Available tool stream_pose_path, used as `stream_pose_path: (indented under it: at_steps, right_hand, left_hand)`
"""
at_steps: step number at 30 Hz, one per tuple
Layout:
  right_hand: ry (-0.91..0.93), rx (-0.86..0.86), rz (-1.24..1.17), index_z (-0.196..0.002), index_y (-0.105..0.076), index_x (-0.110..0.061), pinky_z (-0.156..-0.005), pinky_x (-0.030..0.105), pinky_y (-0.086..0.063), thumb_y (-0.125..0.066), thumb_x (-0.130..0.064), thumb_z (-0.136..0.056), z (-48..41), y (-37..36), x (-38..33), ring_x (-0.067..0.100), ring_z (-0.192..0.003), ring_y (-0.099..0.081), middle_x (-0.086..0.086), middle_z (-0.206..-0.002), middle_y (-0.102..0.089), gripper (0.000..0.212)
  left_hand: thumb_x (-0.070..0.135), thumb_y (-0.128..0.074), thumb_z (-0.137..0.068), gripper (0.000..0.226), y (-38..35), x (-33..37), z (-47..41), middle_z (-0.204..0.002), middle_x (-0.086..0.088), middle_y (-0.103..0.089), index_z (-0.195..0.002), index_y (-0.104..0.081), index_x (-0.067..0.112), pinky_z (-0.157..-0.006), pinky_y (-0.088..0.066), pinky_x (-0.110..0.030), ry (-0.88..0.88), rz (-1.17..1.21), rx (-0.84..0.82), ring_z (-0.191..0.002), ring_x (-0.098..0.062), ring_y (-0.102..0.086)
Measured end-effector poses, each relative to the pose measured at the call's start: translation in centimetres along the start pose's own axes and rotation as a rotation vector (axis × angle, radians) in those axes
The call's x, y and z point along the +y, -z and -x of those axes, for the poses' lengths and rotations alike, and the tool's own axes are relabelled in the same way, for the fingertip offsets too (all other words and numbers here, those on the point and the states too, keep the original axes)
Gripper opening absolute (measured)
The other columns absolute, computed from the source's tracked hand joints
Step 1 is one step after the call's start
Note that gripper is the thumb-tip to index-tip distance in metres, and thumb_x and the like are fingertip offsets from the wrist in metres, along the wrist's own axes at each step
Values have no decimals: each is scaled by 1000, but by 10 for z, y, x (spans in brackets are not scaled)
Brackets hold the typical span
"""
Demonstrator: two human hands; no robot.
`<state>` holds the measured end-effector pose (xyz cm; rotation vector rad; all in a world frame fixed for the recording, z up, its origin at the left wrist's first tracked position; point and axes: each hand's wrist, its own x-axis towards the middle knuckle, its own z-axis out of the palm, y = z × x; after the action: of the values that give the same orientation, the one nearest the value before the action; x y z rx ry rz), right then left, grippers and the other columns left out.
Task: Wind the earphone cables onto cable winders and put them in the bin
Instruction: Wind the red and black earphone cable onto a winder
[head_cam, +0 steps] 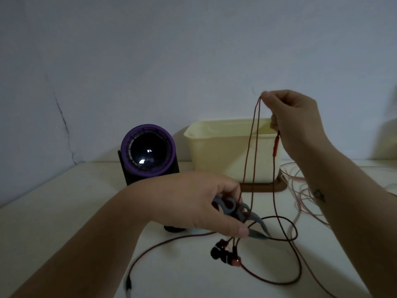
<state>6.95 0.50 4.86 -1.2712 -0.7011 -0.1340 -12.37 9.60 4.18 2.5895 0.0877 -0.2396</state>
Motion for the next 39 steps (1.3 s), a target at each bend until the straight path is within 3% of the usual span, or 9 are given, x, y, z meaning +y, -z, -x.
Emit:
stream_pose_path:
  at_steps: [9,13,20,22,25,28,31,35,39]
  right_hand:
    - [19,95,22,-73,-64,-21,-57,23,-38,-65,-26,-88,-6,9,6,5,-50,-39,-12,-51,-45,16]
    - [17,74,150,-77,-66,-19,-55,25,-37,-64,-26,-89,-7,11,16,6,-51,-41,-7,-58,-50,14]
    - [149,-251,605,-100,-68,-25,-72,17,-44,-64,-30,-87,5,-4,5,3,-83,-59,-15,-88,-63,14]
    - [243,-277,556,-106,-67,-27,-80,19,-47,-64,-29,-87,13,-10,-11,3,-94,-60,-18,-96,-64,19]
    - [136,-672,262,-116,-63,-29,-89,15,-48,-60,-30,-90,30,-19,-31,-4,-102,-60,-15,-108,-68,26]
    - [-13,-1042,155,-126,-56,-27,-102,39,-45,-54,-38,-90,43,-28,-28,11,-113,-60,-4,-120,-65,38]
    - [-158,-1128,67,-121,-57,-16,-98,51,-47,-55,-33,-87,45,-30,-23,28,-105,-64,11,-114,-66,38]
    - [-199,-1122,94,-101,-62,-9,-56,21,-46,-63,-31,-83,41,-23,-26,10,-60,-49,3,-78,-61,28]
    - [-76,-1084,208,-81,-68,-9,-52,12,-38,-68,-30,-73,39,-18,-37,1,-53,-45,-7,-63,-57,23]
  left_hand:
    - [33,-70,-85,20,-5,-5,-10,-87,11,-66,-102,-64,24,-75,-52,-25,-83,156,-109,-77,-6,-62]
    - [47,-74,-73,22,6,-23,-6,-87,-4,-71,-90,-68,36,-69,-47,-30,-132,361,39,-72,-15,-58]
    - [43,-79,-60,33,29,-40,5,-85,-9,-67,-88,-76,26,-53,-45,-17,-76,653,450,-60,-9,-53]
    - [45,-74,-56,34,31,-39,9,-82,-9,-66,-85,-76,28,-53,-45,-17,-50,584,466,-61,-10,-53]
    - [42,-72,-58,27,32,-32,15,-70,-3,-66,-80,-76,25,-52,-44,-16,-41,496,414,-56,-5,-53]
    - [39,-73,-69,24,33,-28,19,-63,5,-65,-85,-73,20,-54,-44,-14,-43,370,324,-54,-1,-54]
    - [41,-80,-69,23,35,-27,21,-68,8,-66,-84,-76,24,-57,-45,-14,-60,327,273,-60,-3,-58]
    - [47,-77,-64,33,36,-30,19,-75,3,-71,-91,-75,27,-65,-50,-18,-34,283,278,-67,-6,-62]
    - [51,-77,-62,38,34,-30,18,-72,6,-69,-91,-75,27,-66,-49,-20,-17,239,260,-65,-4,-61]
